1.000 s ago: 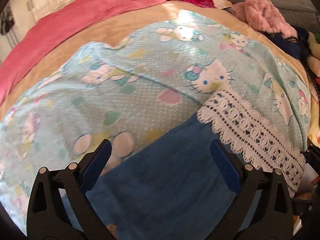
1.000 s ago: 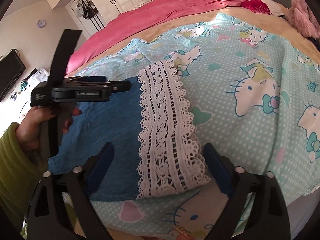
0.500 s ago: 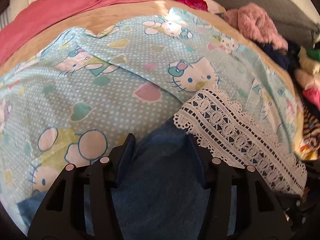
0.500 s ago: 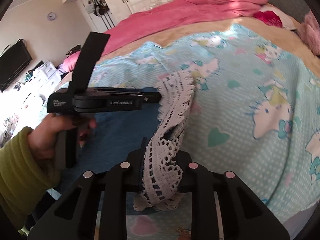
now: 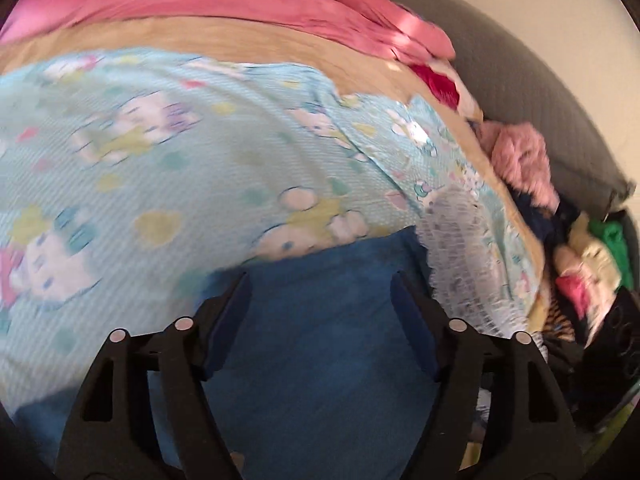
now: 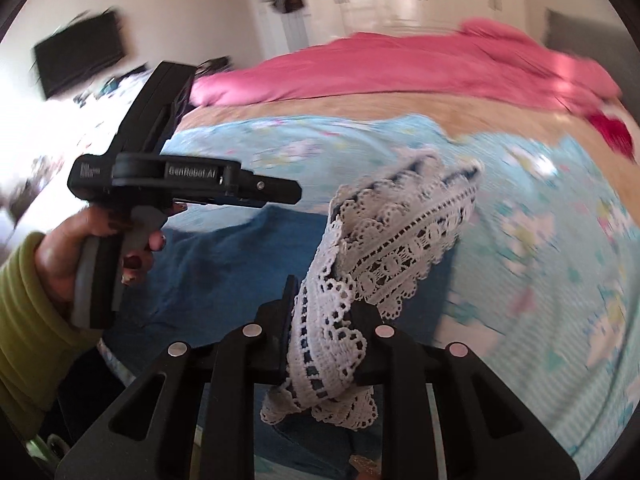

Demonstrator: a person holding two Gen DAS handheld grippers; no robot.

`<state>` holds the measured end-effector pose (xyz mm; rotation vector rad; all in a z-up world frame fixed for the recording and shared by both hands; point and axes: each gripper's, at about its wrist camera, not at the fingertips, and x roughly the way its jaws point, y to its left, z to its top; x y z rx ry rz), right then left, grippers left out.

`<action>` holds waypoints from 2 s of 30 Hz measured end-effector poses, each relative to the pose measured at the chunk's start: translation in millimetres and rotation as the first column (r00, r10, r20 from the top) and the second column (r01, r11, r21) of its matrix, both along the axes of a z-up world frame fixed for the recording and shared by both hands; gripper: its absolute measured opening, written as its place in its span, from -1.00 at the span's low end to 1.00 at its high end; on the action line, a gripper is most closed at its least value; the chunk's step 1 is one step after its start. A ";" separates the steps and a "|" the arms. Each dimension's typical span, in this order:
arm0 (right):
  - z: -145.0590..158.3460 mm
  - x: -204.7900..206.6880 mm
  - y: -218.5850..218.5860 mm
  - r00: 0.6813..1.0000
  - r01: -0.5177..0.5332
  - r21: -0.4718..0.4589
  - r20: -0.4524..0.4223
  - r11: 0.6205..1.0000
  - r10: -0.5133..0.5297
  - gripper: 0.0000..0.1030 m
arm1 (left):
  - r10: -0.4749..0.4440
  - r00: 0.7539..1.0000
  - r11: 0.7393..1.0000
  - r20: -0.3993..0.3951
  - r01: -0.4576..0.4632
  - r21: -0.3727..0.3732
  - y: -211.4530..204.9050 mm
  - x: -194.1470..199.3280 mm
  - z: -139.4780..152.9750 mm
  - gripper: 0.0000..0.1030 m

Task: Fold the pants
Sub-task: 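Lift the held lace leg and fold it over onto the other leg, then lay the folded leg flat and open both tools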

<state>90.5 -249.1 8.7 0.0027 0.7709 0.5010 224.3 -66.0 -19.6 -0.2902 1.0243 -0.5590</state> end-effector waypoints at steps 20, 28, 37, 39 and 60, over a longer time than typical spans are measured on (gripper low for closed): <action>-31.4 -74.2 85.2 0.975 -0.191 -0.246 0.065 0.950 0.212 0.24 | 0.088 0.977 0.964 -0.193 -0.133 -0.232 54.7 -30.2 -40.7 0.49; -38.4 -85.7 88.7 0.972 -0.207 -0.238 0.060 0.949 0.227 0.30 | 0.094 0.972 0.972 -0.218 -0.136 -0.192 37.5 -25.8 -41.1 0.57; -45.0 -75.9 87.1 0.969 -0.233 -0.200 0.036 0.952 0.244 -0.68 | 0.114 0.963 0.975 -0.243 -0.156 -0.161 21.6 -6.2 -46.7 0.58; -38.3 -78.1 78.6 0.966 -0.244 -0.144 0.045 0.959 0.253 -0.69 | 0.118 0.963 0.977 -0.242 -0.156 -0.147 17.0 -1.8 -45.5 0.58; -36.9 -74.8 102.6 0.922 -0.365 -0.168 0.070 0.916 0.381 -0.69 | 0.206 0.960 0.960 -0.189 -0.236 -0.153 57.3 -17.4 -39.0 -0.77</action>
